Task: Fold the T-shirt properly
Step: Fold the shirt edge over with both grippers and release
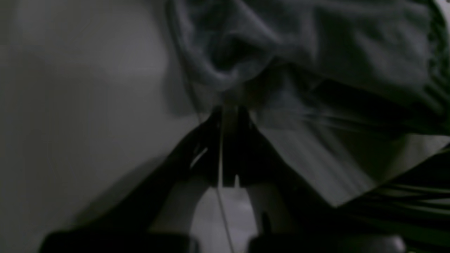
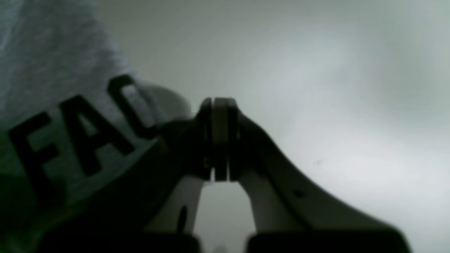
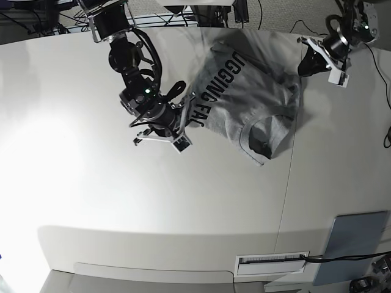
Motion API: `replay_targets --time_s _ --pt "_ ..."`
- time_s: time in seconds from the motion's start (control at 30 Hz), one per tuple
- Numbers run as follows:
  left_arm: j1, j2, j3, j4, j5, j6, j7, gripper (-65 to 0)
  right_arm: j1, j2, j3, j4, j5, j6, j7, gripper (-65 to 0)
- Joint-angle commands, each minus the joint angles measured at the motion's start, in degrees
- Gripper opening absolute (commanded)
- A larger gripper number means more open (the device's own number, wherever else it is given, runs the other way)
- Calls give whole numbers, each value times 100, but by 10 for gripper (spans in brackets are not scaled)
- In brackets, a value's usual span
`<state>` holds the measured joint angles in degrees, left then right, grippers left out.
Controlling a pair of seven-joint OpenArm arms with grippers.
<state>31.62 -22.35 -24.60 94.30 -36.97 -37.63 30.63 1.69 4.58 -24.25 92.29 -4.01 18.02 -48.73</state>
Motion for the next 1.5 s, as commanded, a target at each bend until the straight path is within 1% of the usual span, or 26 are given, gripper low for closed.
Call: replay_targets --time_s 0.0,0.03,0.07,0.2,0.27,0.33,0.43,0.57,0.77,0.87,0.97,1.1,1.2,1.3,1.37,1.47 --pt "-57 -13 44 37 39 107 -269 -650 33 -13 -57 103 9 17 37 -650" --pt "-146 33 138 -9 195 219 -328 -650 -4 -13 -109 105 9 17 26 -650" --pt "-238 90 229 -66 354 256 -374 -650 -52 -13 -160 105 9 17 28 -650" --pt "-695 295 662 -356 855 291 -376 -650 -337 -11 -245 116 -33 15 48 -650" --pt "-964 363 859 -527 1106 579 -400 -650 -531 4 -243 184 -175 15 85 -650" --pt "-1215 361 1021 -730 1338 820 -614 -650 -785 17 -243 363 -369 13 173 -650" --pt "-1602 361 1176 -1032 1526 868 -837 -650 -1172 17 -245 702 -492 13 273 -650" --pt "-2181 361 1499 -1478 1539 868 -881 -650 -1604 17 -245 1027 -490 13 424 -650" --pt "-3060 363 2214 -2096 1539 874 -970 -650 -1971 15 -256 1080 -483 15 568 -650" --pt "-3401 363 2505 -2350 1537 903 -973 -650 -2122 17 -407 1080 -481 13 599 -650" --pt "-3620 361 2662 -2433 1537 957 -968 -650 -2201 17 -710 1082 -485 11 584 -650" --pt "-3703 278 2658 -2341 1530 909 -901 -650 -2184 22 -776 1202 -525 -280 581 -650" --pt "-3696 105 2658 -2173 1377 914 -734 -650 -2186 20 -616 1506 -708 -286 568 -650" --pt "-3696 -131 2658 -2028 929 914 -605 -650 -2184 20 -341 1884 -723 -286 457 -650" --pt "-3694 -269 2656 -1963 772 914 -527 -650 -2186 20 -55 2098 -723 -286 413 -650" --pt "-3595 -450 2621 -1818 772 914 -498 -650 -2186 57 501 2284 -717 -286 365 -650"
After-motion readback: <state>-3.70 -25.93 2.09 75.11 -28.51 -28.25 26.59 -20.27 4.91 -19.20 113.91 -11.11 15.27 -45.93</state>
